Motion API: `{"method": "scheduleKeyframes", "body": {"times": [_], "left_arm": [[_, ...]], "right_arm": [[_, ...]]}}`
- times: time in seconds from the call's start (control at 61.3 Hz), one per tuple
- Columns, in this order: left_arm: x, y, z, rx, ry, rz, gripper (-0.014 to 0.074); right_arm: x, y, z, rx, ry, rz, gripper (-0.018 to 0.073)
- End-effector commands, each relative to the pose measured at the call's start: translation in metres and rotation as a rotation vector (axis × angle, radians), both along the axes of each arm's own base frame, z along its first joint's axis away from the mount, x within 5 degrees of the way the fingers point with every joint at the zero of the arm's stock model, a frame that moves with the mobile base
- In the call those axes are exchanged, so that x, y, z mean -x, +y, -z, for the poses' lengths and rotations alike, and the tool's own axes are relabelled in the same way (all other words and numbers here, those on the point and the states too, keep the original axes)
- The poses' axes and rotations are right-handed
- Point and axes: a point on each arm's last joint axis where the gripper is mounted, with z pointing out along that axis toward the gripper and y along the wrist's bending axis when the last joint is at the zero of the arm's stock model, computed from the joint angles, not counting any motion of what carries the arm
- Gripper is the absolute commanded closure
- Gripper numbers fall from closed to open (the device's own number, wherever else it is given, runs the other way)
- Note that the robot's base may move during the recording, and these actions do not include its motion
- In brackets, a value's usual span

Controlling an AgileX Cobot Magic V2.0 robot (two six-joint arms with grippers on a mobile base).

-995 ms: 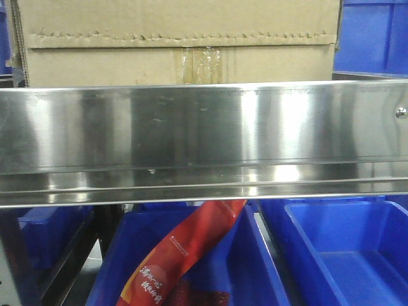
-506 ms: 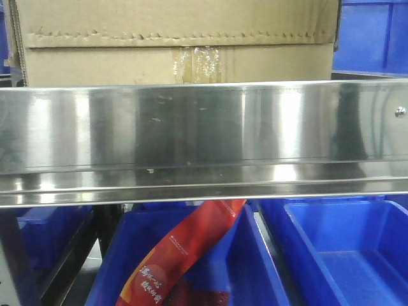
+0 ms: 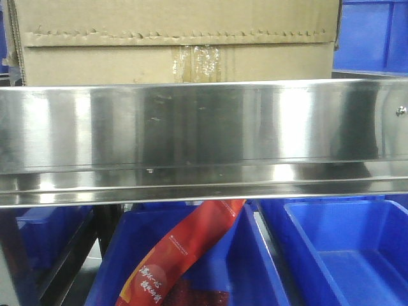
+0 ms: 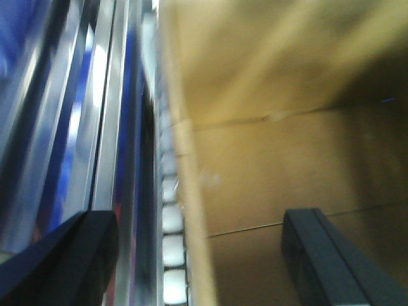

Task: Grab carton from right shelf to conveyor
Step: 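Lift the carton off the shelf with both grippers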

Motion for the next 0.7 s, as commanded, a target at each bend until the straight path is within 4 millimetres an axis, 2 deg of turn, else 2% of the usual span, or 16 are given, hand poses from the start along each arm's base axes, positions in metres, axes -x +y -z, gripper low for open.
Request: {"method": "scheduleKeyframes", "body": {"times": [0.0, 0.277, 0.457, 0.538, 0.587, 0.685], "left_arm": [[-0.007, 0.005, 0.005, 0.051, 0.017, -0.017, 0.0162], [-0.033, 0.004, 0.031, 0.031, 0.08, -0.032, 0.0162], [-0.04, 0.002, 0.04, 0.025, 0.102, -0.033, 0.0163], [-0.043, 0.001, 0.045, 0.022, 0.114, -0.033, 0.0188], [-0.045, 0.001, 0.048, 0.02, 0.121, -0.033, 0.0232], [-0.046, 0.001, 0.048, 0.02, 0.119, -0.032, 0.0417]], "right_arm": [[-0.012, 0.004, 0.006, -0.004, -0.018, -0.001, -0.001], [-0.036, 0.016, 0.028, -0.037, 0.003, -0.011, -0.001], [-0.045, 0.019, 0.041, -0.028, 0.032, -0.012, 0.0016], [-0.05, 0.02, 0.047, -0.024, 0.046, -0.012, 0.011], [-0.051, 0.021, 0.05, -0.02, 0.058, -0.013, 0.0205], [-0.052, 0.021, 0.055, -0.01, 0.087, -0.017, 0.0461]]}}
